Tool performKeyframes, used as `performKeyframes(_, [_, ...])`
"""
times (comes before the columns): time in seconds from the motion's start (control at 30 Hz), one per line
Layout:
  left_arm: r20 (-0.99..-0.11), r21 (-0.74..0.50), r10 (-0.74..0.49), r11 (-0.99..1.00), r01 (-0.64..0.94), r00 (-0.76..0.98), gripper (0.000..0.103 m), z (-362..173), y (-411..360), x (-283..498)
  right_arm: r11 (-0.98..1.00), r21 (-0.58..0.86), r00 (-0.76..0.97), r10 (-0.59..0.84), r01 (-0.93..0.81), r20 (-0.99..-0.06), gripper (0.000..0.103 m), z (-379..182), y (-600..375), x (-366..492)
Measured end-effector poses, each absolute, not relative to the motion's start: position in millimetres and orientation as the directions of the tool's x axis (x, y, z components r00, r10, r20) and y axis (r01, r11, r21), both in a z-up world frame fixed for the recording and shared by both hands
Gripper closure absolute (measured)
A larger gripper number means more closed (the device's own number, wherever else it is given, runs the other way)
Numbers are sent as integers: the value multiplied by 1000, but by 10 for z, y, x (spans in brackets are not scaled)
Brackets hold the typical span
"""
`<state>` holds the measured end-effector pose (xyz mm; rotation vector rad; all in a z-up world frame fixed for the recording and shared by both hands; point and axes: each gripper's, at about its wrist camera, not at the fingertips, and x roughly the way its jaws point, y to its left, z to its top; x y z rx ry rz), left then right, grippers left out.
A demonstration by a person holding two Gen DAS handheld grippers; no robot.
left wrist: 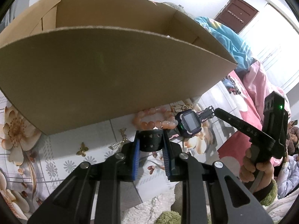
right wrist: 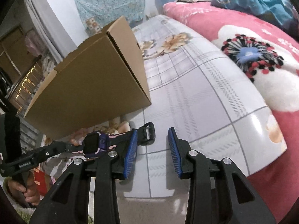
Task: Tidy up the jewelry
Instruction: 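Grasp the watch strap with the left gripper while the right gripper releases the watch face, then carry the smartwatch into the box and open the left gripper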
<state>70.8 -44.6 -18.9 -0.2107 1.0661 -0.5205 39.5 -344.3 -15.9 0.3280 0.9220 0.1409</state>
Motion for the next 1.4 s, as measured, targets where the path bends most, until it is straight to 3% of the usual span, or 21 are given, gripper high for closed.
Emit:
performKeyframes(0.33, [-784, -409, -507, 856, 316, 358, 82, -240, -483, 694, 877, 479, 584, 367, 44, -724, 69, -176, -3497, 422])
performKeyframes(0.47, [-784, -414, -509, 855, 314, 354, 82, -252, -479, 702, 776, 629, 576, 493, 48, -652, 78, -245, -3596, 428])
performKeyframes(0.77, [-781, -413, -512, 853, 318, 358, 82, -240, -477, 716, 794, 606, 595, 462, 53, -657, 98, -195, -3579, 427])
performKeyframes(1.13, [-741, -411, -539, 836, 364, 400, 83, -35, -480, 662, 808, 580, 669, 489, -106, -559, 99, 406, -3382, 232])
performKeyframes(1.4, [-720, -407, -549, 830, 381, 426, 83, 59, -434, 614, 801, 584, 687, 497, -130, -529, 100, 535, -3374, 281])
